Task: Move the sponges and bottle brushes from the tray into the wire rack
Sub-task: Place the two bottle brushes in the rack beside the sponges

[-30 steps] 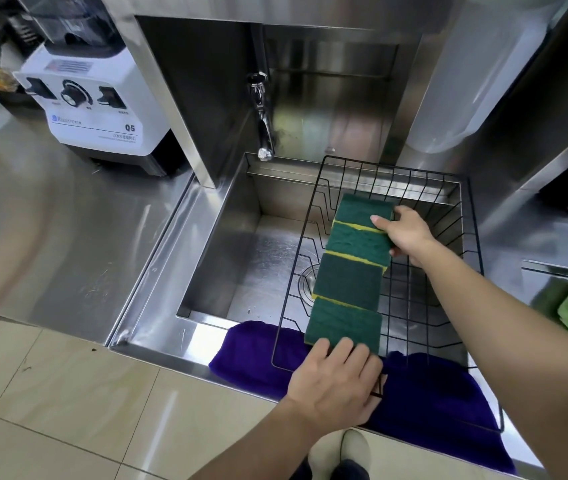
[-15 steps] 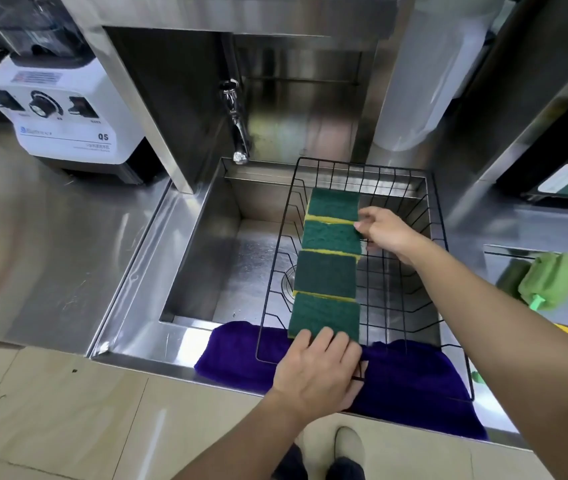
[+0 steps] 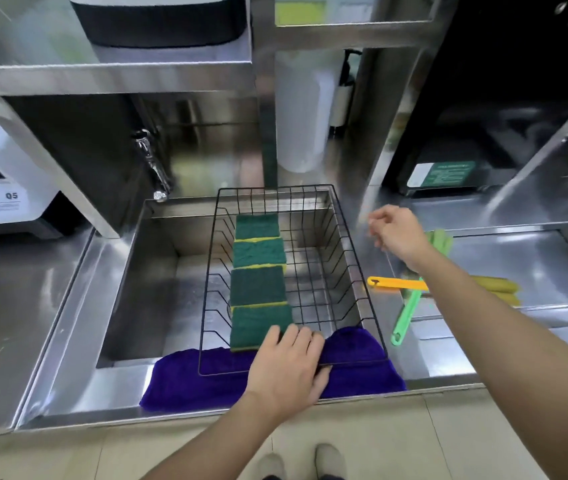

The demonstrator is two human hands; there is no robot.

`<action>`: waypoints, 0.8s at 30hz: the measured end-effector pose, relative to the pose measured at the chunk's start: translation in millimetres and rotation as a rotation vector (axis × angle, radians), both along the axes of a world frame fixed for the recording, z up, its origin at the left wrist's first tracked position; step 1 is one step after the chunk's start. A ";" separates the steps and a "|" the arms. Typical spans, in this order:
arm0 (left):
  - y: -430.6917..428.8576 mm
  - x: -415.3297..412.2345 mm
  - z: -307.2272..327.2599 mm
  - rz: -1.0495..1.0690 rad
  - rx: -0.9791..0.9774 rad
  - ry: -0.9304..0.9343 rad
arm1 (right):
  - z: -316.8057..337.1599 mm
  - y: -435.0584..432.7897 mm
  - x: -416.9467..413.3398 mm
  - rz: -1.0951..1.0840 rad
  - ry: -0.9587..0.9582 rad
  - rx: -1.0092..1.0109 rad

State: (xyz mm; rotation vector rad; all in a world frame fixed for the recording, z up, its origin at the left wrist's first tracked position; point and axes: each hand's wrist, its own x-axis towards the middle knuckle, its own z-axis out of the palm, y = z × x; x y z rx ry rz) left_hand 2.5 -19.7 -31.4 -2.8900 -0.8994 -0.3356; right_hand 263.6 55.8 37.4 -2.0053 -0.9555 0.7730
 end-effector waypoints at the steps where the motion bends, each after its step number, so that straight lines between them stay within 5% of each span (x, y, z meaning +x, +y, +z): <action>1: -2.5 8.7 1.5 0.001 -0.015 0.002 | 0.6 -9.4 8.1 -0.038 -0.043 -0.019; 8: -22.2 51.4 0.0 -0.092 -0.054 0.025 | -17.0 -86.6 55.6 -0.197 -0.209 -0.279; 13: -13.1 43.1 -1.1 -0.058 -0.007 0.010 | -23.2 -101.7 47.9 -0.149 -0.117 -0.373; 21: -14.7 43.4 -1.3 -0.054 -0.021 0.018 | -38.2 -119.9 42.6 -0.323 0.140 -0.311; 24: -14.5 42.9 -0.9 -0.052 -0.022 0.009 | -37.0 -118.8 43.7 -0.437 -0.092 -0.197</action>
